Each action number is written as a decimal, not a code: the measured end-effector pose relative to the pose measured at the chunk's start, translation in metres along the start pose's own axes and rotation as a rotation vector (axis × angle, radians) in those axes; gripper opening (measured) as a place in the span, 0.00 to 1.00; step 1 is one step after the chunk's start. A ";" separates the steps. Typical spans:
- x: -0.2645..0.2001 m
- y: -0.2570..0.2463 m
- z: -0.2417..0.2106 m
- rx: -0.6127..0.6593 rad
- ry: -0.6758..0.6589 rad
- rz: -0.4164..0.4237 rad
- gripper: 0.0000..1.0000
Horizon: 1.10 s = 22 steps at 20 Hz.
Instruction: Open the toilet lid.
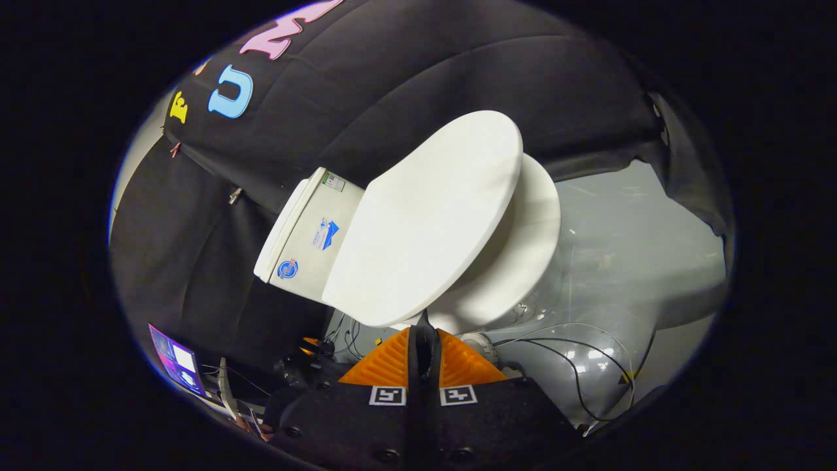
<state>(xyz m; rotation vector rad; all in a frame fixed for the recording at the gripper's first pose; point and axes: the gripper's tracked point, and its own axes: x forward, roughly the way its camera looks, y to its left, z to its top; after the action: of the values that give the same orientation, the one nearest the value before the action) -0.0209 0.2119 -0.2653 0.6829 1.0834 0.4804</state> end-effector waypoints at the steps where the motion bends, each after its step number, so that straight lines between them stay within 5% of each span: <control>1: -0.006 0.008 0.004 -0.025 -0.011 -0.008 0.04; 7: -0.031 0.074 0.036 -0.247 -0.123 -0.050 0.04; 22: -0.035 0.220 0.073 -0.502 -0.333 -0.118 0.05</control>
<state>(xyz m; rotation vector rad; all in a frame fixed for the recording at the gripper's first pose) 0.0255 0.3239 -0.0647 0.2398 0.6461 0.4920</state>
